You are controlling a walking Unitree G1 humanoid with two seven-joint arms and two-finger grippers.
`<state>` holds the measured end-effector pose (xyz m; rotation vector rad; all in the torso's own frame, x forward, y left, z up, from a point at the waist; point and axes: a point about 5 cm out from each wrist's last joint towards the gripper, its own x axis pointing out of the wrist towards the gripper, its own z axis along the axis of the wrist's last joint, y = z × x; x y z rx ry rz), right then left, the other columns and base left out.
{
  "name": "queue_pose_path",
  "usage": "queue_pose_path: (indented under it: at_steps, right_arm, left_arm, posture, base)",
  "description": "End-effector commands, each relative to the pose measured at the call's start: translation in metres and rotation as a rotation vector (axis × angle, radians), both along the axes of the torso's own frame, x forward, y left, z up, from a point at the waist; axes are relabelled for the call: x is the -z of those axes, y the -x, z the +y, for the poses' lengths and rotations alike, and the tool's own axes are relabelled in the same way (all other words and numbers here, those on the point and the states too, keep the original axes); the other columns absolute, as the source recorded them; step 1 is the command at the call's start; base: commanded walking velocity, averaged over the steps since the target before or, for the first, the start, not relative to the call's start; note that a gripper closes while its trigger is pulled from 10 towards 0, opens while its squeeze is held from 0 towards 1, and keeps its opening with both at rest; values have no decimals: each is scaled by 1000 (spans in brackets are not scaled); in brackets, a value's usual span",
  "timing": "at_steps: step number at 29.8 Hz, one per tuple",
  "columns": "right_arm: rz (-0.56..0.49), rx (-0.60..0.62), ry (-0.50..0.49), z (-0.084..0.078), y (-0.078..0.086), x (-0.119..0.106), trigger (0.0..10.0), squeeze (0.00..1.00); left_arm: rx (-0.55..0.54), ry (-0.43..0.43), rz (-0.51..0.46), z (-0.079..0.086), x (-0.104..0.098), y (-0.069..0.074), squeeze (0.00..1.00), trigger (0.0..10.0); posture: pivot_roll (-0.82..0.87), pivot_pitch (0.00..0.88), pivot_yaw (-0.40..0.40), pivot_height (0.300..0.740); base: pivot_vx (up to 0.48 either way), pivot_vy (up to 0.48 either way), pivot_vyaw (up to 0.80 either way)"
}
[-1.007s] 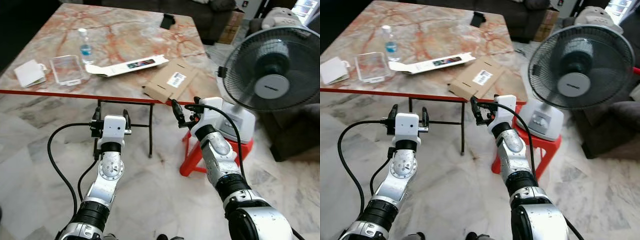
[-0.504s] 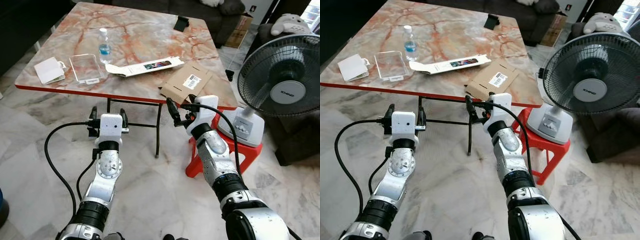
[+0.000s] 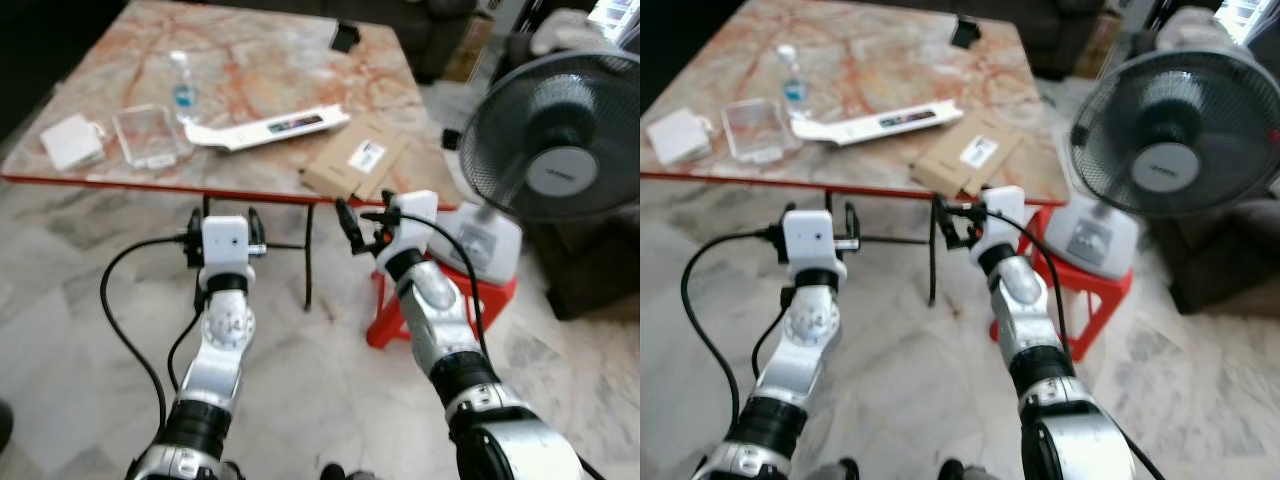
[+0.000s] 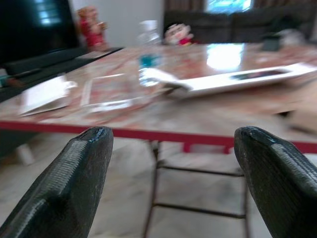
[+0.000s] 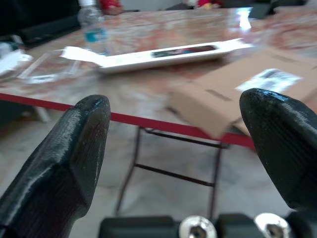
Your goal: Picking trash to rubbish bin
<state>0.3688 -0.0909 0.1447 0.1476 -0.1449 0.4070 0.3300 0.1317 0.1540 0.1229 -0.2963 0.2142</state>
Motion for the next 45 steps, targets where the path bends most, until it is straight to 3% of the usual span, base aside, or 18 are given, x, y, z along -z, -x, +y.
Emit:
queue_pose_path:
  at_steps: [1,6,14,35,45]
  right_arm:
    - [-16,14,-11,-5,-1,-5,10000,0]
    - [-35,14,24,-5,-1,-6,10000,0]
    - [-43,4,14,-2,1,-6,10000,0]
    - [-37,6,27,-3,0,-7,10000,0]
    - [-39,19,4,-5,0,-8,10000,0]
  left_arm:
    - [2,10,-19,-1,-7,0,0,10000]
    - [4,29,-15,-1,-8,-1,0,10000]
    - [7,34,-17,-2,-9,-1,0,10000]
    - [-5,40,-20,1,-12,0,0,10000]
    - [-7,43,-27,1,-14,0,0,10000]
  posture:
    - [82,139,-119,740]
    - [84,131,-116,740]
    - [85,129,-116,740]
    - [87,157,-126,740]
    - [87,159,-128,740]
  base:
    - [420,0,0]
    - [426,0,0]
    - [427,0,773]
    - [426,0,0]
    - [425,0,400]
